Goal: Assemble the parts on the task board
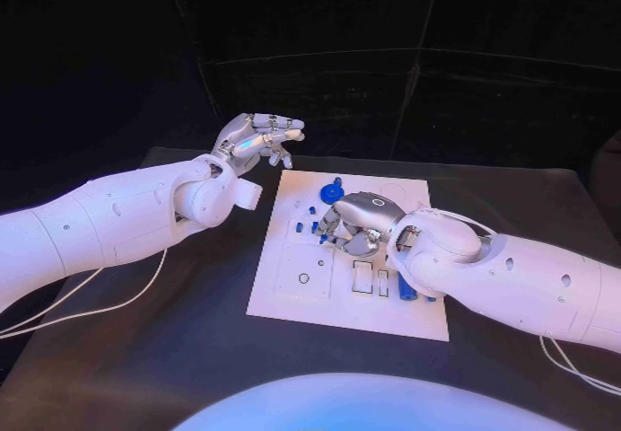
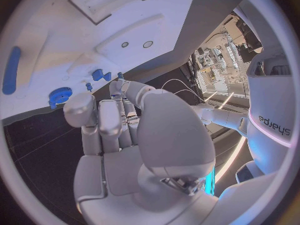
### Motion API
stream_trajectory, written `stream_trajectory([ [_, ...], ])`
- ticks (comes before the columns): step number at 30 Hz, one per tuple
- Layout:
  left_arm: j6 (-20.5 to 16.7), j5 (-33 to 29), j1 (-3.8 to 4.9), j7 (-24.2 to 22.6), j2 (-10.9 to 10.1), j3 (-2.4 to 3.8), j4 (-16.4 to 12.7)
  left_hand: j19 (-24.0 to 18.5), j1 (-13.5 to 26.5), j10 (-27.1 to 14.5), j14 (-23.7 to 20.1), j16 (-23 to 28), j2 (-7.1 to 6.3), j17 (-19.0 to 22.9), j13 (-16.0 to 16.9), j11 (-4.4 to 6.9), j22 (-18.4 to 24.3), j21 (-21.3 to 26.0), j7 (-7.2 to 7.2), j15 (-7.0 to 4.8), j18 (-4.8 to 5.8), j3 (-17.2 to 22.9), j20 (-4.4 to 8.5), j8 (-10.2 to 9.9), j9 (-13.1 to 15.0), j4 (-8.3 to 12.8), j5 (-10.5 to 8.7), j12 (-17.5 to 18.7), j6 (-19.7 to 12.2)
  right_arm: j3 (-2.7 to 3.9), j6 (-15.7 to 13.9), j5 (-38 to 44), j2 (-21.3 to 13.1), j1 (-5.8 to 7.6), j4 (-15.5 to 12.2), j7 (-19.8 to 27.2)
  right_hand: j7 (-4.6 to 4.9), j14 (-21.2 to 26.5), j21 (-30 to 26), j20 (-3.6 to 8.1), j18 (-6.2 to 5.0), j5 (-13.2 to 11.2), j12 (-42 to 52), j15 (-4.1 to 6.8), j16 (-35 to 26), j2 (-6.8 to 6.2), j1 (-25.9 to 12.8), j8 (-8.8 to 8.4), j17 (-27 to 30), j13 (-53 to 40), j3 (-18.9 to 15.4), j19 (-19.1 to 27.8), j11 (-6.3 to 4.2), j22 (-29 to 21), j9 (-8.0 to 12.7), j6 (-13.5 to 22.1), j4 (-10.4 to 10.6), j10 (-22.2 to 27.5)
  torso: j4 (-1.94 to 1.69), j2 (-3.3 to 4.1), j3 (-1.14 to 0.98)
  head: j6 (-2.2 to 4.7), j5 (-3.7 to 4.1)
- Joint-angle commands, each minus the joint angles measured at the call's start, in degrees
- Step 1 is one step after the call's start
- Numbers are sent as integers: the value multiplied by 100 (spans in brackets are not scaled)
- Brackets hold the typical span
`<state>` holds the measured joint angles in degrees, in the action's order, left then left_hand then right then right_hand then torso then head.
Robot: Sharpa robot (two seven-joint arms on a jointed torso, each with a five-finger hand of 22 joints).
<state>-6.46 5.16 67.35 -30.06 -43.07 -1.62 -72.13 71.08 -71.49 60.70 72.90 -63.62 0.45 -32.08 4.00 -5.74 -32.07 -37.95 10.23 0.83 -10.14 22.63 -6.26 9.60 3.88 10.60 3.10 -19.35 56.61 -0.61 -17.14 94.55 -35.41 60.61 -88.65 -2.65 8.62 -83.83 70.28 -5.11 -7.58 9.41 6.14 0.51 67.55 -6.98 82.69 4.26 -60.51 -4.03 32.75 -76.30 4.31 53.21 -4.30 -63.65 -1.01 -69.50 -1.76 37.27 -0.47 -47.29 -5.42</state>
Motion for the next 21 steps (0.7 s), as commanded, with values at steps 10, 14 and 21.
stream_trajectory([
  [10,63,-19,9,-33,13,3,23,-33,-67,-41,-40,19,-6,5,-8,-12,7,34,16,-12,-34,4,-2,-9,-7,38,-6,-39,-21,-3,236,-30,37,-90,90,69,15,-167,36,-6,84,-45,-43,11,39,9,-87,-24,-11,8,-7,-18,27,8,-6,-8,3,25,-7,-3,1,-56,-30],
  [14,61,-19,9,-33,14,3,26,-33,-67,-41,-40,19,-6,5,-8,-12,7,34,16,-12,-34,4,-2,-9,-7,38,-6,-39,-21,-4,265,-30,48,-104,104,69,15,-167,36,-6,84,-45,-43,11,39,9,-87,-24,-11,8,-7,-18,27,8,-6,-8,3,25,-4,-2,4,-69,-38],
  [21,65,-19,9,-29,16,3,37,-35,-74,-46,-46,22,-3,12,-8,-13,10,39,18,-10,-33,13,-2,-9,-7,46,-7,-42,-24,-7,312,-30,66,-134,121,83,14,-167,37,-7,84,-57,-46,10,41,13,-96,-25,-11,8,-12,-17,27,9,-6,-5,0,28,-3,-4,5,-89,-45],
])
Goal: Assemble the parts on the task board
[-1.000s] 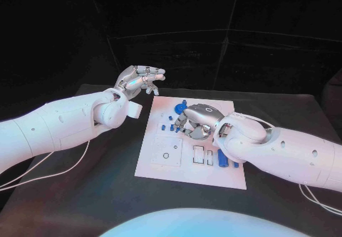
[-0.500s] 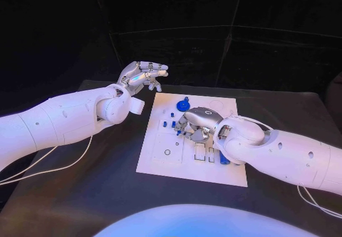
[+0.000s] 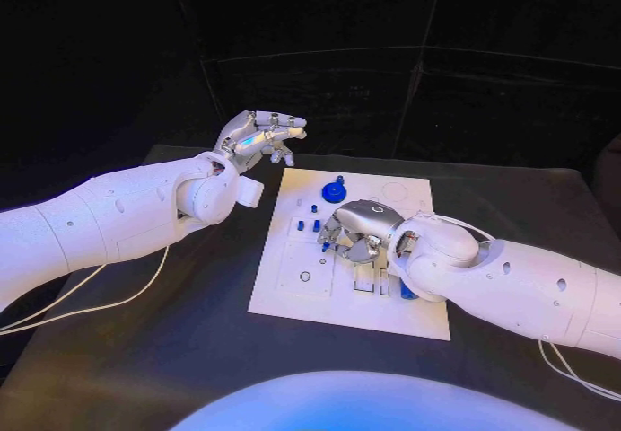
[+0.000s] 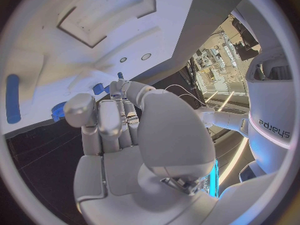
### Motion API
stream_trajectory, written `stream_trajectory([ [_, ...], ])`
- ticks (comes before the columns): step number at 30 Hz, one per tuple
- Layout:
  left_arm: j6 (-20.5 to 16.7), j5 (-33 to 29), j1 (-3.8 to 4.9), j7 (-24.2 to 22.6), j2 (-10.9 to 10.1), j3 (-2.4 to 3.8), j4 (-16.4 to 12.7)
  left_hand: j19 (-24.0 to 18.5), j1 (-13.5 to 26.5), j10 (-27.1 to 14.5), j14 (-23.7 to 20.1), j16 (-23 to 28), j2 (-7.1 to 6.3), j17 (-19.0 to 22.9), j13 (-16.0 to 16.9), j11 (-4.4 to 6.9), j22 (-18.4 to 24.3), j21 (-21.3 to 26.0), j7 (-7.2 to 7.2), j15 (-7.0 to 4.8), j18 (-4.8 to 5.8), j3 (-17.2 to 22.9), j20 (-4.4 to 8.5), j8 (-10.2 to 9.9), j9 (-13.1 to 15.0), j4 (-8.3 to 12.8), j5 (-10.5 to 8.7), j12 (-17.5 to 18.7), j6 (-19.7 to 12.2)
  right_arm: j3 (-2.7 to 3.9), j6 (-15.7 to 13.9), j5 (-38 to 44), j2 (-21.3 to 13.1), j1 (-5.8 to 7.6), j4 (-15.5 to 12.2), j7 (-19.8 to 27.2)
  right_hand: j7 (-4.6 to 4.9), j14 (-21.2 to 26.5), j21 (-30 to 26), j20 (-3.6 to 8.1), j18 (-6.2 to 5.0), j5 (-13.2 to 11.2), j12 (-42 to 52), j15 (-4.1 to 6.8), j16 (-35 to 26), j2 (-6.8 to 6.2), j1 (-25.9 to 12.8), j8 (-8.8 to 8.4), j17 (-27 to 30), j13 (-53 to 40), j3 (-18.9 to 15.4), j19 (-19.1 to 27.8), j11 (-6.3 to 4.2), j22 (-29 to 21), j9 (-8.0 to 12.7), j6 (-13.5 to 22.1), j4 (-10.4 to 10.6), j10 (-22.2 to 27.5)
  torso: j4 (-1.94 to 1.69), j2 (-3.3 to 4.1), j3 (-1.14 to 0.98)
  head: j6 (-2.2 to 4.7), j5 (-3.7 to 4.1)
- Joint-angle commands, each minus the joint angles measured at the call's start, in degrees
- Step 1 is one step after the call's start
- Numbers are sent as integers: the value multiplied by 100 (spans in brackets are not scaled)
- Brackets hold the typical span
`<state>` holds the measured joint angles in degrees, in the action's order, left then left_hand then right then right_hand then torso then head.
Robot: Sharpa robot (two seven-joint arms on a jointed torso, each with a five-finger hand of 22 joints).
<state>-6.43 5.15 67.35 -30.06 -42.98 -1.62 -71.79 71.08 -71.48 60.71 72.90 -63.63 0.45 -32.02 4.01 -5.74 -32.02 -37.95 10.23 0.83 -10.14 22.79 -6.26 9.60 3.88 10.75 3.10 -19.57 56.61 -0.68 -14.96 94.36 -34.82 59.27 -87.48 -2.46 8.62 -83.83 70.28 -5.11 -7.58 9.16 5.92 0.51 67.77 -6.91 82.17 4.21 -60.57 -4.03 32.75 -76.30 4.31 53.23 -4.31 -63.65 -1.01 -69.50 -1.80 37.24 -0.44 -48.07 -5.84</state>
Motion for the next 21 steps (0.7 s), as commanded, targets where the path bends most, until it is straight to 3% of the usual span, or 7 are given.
stream_trajectory([
  [1,66,-18,9,-27,7,3,5,-35,-74,-46,-46,22,-3,5,-9,-13,5,39,18,-10,-33,-3,-2,-9,-7,30,-7,-20,-24,-1,103,-11,10,-7,10,66,15,-167,38,-7,85,-39,-25,9,22,9,-54,-19,-6,7,-16,-17,28,9,-4,-3,0,28,0,0,0,-18,-7],
  [21,81,-18,8,-16,16,3,26,-35,-74,-46,-46,22,-3,5,-9,-13,5,39,18,-10,-33,-3,-2,-9,-7,30,-7,-20,-24,-9,215,-11,35,-61,8,90,15,-167,36,-8,84,-46,-26,9,24,11,-61,-19,-6,6,-21,-15,28,5,-4,-2,-2,29,2,-1,2,-83,-26],
])
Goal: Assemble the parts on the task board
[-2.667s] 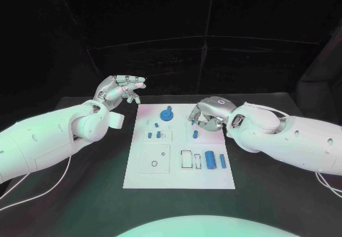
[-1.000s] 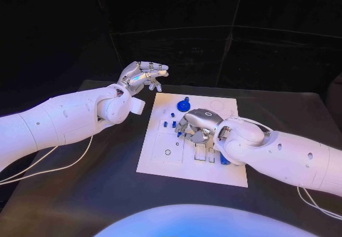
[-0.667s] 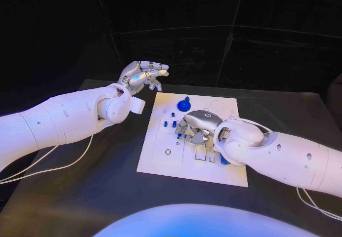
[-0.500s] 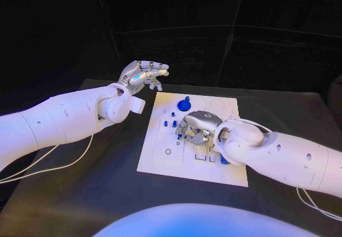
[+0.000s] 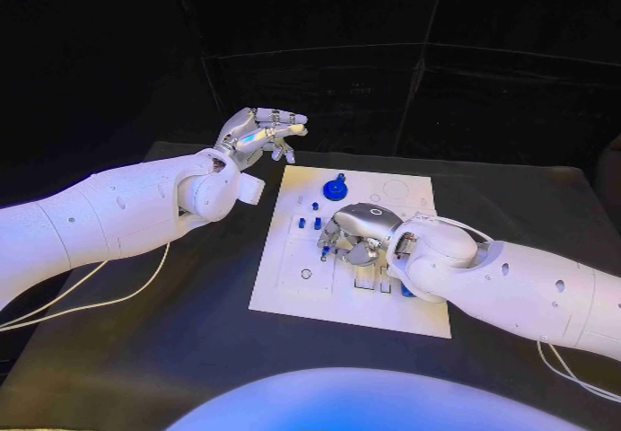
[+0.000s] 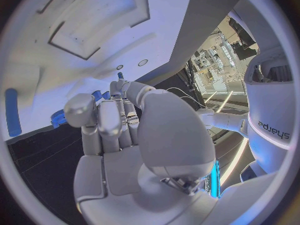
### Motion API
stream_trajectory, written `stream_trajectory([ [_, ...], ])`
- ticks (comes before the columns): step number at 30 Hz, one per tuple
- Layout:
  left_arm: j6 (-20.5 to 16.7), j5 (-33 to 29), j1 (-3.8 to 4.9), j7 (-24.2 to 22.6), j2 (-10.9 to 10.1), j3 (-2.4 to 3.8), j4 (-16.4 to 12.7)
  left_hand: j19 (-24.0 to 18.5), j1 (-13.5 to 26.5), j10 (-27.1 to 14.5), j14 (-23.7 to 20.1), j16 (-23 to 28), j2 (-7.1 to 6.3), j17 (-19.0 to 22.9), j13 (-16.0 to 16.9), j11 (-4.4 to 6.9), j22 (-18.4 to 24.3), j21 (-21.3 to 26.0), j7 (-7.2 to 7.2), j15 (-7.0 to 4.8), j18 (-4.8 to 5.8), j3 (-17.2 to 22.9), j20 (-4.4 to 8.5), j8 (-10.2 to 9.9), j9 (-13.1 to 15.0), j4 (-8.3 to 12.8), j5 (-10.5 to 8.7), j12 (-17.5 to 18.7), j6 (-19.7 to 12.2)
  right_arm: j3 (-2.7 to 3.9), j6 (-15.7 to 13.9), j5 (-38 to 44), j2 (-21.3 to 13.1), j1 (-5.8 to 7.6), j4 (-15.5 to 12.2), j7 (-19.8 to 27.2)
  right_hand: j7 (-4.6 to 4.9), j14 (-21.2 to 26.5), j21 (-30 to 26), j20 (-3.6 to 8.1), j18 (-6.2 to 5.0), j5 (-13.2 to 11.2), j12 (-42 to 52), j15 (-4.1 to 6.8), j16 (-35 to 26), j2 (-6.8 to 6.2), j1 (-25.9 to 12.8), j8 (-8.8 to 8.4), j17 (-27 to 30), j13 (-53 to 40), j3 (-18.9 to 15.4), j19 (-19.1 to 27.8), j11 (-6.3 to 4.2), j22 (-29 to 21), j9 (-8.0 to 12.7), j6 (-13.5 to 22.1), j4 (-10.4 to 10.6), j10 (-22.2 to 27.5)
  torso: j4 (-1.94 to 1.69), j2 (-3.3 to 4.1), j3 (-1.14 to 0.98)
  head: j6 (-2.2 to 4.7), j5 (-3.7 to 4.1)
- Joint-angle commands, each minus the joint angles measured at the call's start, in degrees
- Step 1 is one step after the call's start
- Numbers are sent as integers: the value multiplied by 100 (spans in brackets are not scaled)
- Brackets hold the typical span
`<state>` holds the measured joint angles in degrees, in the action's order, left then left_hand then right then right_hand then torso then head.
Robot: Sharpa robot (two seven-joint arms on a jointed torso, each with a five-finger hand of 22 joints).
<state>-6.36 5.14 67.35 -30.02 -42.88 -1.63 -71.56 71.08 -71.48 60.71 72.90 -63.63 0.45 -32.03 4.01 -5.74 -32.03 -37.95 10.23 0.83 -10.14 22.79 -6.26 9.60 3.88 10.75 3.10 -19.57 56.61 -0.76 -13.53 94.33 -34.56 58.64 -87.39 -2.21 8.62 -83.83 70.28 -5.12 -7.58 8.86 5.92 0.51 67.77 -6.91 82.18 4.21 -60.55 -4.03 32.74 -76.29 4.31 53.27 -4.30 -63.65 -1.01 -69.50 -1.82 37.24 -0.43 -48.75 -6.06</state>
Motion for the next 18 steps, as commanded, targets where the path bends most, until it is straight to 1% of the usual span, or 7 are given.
stream_trajectory([
  [1,74,-18,9,-19,8,3,4,-35,-74,-46,-46,22,-3,6,-9,-13,6,39,18,-10,-34,-3,-2,-9,-7,30,-6,-20,-24,-1,79,-8,11,0,0,66,15,-167,37,-8,84,-15,-26,9,24,11,-61,-19,-8,7,-21,-15,28,1,-6,-2,-2,29,4,0,1,-15,-4],
  [11,74,-18,9,-18,9,3,6,-36,-79,-48,-50,23,-1,10,-9,-14,9,42,19,-9,-33,5,-3,-8,-7,39,-6,-25,-25,-5,140,-8,22,-18,20,67,15,-167,37,-8,84,-15,-26,9,24,11,-61,-19,-8,7,-21,-15,28,1,-6,-2,-2,29,7,0,-3,-39,-4],
  [14,71,-18,9,-17,-6,3,-13,-36,-79,-48,-50,23,-1,10,-9,-14,9,42,19,-9,-33,5,-3,-8,-7,39,-6,-25,-25,-6,153,-8,17,-20,16,61,14,-167,37,-8,84,-16,-27,9,25,12,-63,-19,-8,6,-22,-14,28,1,-6,-2,-3,30,2,15,-3,-26,0],
  [16,70,-18,9,-14,-8,3,-16,-36,-79,-48,-50,23,-1,10,-9,-14,9,42,19,-9,-33,5,-3,-8,-7,39,-6,-25,-25,-7,159,-8,21,-20,24,58,14,-167,37,-8,84,-20,-28,8,27,15,-67,-19,-10,6,-25,-13,28,1,-6,0,-6,31,1,17,-5,-44,2],
  [18,70,-18,9,-12,-9,3,-16,-36,-79,-48,-50,23,-1,10,-9,-14,9,42,19,-9,-33,5,-3,-8,-7,39,-6,-25,-25,-8,164,-8,21,-21,31,55,14,-167,37,-8,84,-20,-28,8,27,15,-67,-19,-10,6,-25,-13,28,1,-6,0,-6,31,5,19,-3,-44,2],
])
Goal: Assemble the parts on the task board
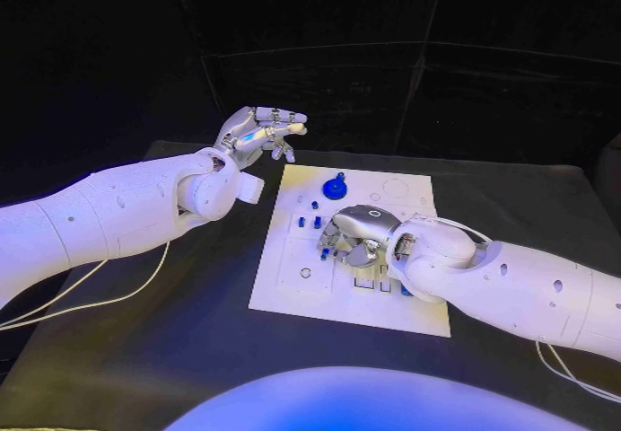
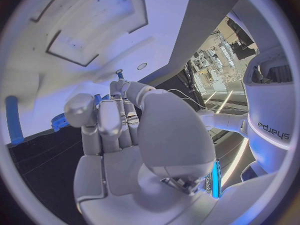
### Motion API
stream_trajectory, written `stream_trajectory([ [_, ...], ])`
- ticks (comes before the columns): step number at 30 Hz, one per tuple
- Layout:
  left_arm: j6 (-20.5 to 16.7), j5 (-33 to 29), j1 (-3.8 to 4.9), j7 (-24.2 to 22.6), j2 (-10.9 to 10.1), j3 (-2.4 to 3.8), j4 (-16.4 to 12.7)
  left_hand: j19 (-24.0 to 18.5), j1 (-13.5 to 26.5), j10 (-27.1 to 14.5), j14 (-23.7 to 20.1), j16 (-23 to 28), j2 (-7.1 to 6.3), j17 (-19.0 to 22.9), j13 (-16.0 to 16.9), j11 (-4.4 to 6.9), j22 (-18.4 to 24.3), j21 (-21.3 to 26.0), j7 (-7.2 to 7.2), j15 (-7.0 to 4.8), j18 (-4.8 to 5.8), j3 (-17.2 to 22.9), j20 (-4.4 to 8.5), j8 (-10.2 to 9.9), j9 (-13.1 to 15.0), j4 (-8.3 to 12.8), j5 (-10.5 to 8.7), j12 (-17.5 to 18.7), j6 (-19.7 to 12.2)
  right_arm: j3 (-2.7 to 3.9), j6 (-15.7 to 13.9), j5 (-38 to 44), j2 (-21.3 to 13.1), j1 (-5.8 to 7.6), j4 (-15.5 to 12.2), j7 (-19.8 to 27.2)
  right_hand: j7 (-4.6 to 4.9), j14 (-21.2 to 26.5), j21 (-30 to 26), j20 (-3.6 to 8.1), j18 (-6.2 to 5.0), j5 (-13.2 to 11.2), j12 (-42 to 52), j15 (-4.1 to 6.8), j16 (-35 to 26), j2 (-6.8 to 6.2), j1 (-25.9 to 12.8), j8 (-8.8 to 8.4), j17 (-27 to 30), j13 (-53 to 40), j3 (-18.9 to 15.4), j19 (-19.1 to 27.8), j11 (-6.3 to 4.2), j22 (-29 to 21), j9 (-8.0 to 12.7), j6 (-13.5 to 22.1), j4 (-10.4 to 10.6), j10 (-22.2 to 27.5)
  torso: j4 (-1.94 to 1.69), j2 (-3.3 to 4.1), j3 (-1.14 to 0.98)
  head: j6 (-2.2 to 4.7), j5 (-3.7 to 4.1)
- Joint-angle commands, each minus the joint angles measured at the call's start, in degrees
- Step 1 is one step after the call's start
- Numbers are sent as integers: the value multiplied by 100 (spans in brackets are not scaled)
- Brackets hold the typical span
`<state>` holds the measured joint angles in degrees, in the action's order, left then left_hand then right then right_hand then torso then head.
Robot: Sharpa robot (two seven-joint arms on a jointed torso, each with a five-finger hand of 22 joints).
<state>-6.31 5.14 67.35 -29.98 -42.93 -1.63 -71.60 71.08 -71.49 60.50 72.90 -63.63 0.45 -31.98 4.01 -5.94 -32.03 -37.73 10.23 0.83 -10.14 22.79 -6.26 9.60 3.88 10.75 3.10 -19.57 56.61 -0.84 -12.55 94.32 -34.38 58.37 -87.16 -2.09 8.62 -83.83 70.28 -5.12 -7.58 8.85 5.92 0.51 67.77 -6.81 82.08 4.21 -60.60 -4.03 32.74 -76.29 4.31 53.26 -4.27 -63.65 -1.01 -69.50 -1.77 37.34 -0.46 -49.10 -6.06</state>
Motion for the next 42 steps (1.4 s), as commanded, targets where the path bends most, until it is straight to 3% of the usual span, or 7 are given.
stream_trajectory([
  [1,66,-17,10,-17,-5,3,-13,-36,-79,-28,-50,24,-1,6,-9,6,9,20,20,-9,-33,5,-3,-8,-7,39,-6,-25,-25,-1,68,-7,3,6,10,42,14,-167,37,-8,83,-19,-28,9,27,5,-57,-19,-5,6,-25,-14,28,2,-8,0,-6,31,1,9,-1,-12,5],
  [42,84,-17,10,-8,-5,3,-9,-36,-79,-28,-50,24,-1,6,-9,6,9,20,20,-9,-33,5,-3,-8,-7,39,-6,-25,-25,-40,324,98,97,4,112,-29,20,-162,33,-13,82,-28,-50,3,34,7,-89,-31,-1,9,-46,-2,36,-7,-3,34,-26,65,-1,6,1,-70,9],
])
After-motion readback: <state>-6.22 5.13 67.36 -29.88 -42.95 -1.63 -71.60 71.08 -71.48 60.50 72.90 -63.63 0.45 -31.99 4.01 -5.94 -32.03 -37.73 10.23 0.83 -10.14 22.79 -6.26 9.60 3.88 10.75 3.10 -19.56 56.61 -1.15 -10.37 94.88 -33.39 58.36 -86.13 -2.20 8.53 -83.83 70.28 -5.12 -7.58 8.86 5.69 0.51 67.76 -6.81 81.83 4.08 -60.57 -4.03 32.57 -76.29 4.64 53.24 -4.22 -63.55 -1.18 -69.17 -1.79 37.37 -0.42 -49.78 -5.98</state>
